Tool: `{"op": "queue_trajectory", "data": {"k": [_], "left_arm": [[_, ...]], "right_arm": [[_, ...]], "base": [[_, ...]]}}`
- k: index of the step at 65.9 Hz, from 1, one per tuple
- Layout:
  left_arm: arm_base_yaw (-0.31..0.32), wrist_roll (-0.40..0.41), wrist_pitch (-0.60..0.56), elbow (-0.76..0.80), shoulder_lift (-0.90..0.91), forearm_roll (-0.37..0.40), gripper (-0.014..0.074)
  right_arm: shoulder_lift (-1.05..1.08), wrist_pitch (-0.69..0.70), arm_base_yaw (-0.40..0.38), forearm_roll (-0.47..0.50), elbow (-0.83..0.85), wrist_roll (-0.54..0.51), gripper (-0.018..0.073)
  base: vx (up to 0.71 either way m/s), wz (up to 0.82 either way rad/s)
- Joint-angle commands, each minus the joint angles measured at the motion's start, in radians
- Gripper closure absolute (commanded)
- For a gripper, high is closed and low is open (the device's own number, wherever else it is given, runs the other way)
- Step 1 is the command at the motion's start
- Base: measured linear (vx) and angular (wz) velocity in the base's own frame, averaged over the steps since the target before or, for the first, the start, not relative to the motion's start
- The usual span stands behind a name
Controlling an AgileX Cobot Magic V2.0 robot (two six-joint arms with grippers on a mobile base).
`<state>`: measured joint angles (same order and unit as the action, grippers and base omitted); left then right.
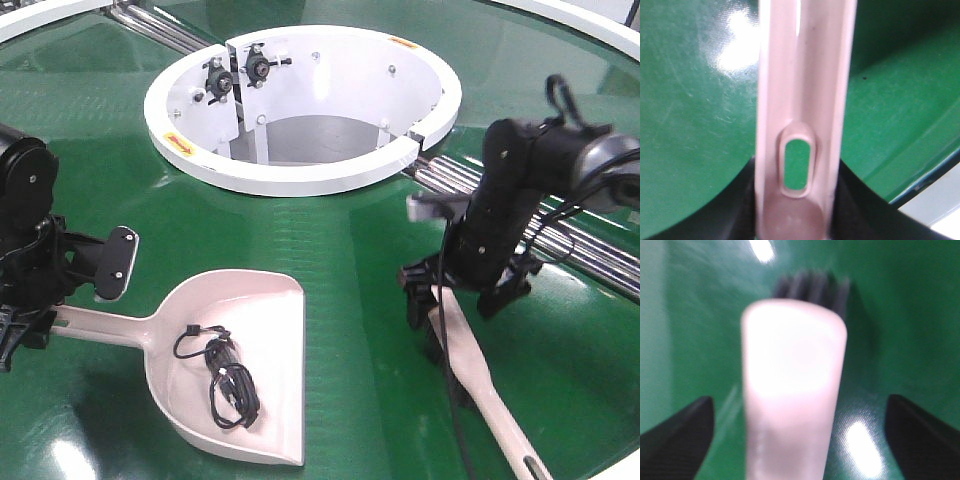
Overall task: Clean and inspect green conveyor with broom and dustpan
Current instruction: 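Lower the brush onto the belt, open the right gripper, withdraw, then open the left gripper, release the dustpan handle, and withdraw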
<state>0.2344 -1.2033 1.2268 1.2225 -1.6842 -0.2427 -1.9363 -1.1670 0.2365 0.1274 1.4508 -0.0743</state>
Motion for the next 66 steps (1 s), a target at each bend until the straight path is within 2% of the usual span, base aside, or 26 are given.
{"op": "queue_trajectory", "data": {"k": [1,24,39,46,54,66], "left_arm": [[0.009,0.005,0.02,0.026,0.036,0.017,0.0619],[0.009,0.005,0.02,0.026,0.036,0.017,0.0619],[0.009,0.005,0.02,0.026,0.036,0.017,0.0619],[0.009,0.005,0.02,0.026,0.036,0.017,0.0619],[0.009,0.005,0.02,0.026,0.036,0.017,0.0619],[0.009,0.005,0.02,0.026,0.036,0.017,0.0619]], "right_arm": [[0.144,0.138,-0.008,0.004,-0.017,-0.024,-0.0167],[0.59,0.772,-0.008,0.004,-0.449,-0.141,-0.0107],[0.89,1.111,-0.008,0.005,-0.724,-0.167,0.0006],[1.003,1.181,-0.008,0.005,-0.82,-0.166,0.0084],[1.084,1.167,-0.008,0.005,-0.878,-0.166,0.0219],[1.134,1.126,-0.008,0.006,-0.888,-0.166,0.054]], "base": [[0.0,0.0],[0.0,0.0],[0.0,0.0],[0.0,0.0],[0.0,0.0],[0.0,0.0]]}}
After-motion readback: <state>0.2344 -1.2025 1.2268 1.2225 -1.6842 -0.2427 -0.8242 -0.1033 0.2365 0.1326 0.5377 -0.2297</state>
